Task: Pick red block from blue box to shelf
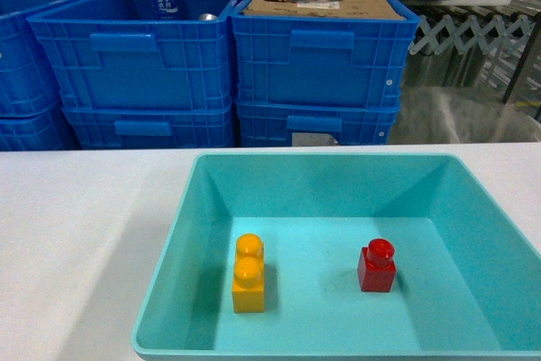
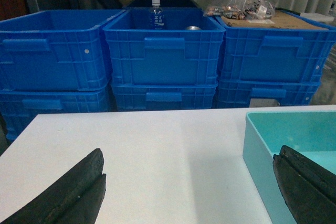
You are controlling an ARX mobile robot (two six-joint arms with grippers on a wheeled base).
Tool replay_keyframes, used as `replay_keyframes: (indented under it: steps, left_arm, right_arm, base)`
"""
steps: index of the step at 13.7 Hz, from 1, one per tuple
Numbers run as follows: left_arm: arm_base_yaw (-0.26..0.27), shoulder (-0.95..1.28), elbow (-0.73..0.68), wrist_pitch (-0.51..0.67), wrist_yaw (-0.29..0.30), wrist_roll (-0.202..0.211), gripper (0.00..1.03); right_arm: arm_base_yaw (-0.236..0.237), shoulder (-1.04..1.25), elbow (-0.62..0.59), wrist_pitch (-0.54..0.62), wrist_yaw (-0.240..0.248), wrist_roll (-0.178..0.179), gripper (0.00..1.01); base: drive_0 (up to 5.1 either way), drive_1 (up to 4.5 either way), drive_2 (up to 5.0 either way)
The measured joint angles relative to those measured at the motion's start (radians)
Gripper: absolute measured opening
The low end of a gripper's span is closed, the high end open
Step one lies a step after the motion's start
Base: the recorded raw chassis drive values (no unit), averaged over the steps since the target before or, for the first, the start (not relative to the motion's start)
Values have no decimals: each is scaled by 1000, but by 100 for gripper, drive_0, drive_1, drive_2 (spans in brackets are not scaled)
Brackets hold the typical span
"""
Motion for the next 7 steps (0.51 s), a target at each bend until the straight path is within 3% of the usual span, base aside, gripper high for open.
replay_keyframes:
  steps: [4,6,7]
  left_arm:
    - [0,0,0,0,0,0,98]
    - [0,0,0,0,1,0,98]
    - [0,0,0,-1,0,0,98]
  right_arm:
    - [0,0,0,0,0,0,98]
    - [18,97,202,-497,140,-30,98]
    - [20,155,258,-587,150,-26,98]
  base:
    - [0,0,0]
    - [0,0,0]
    - [0,0,0]
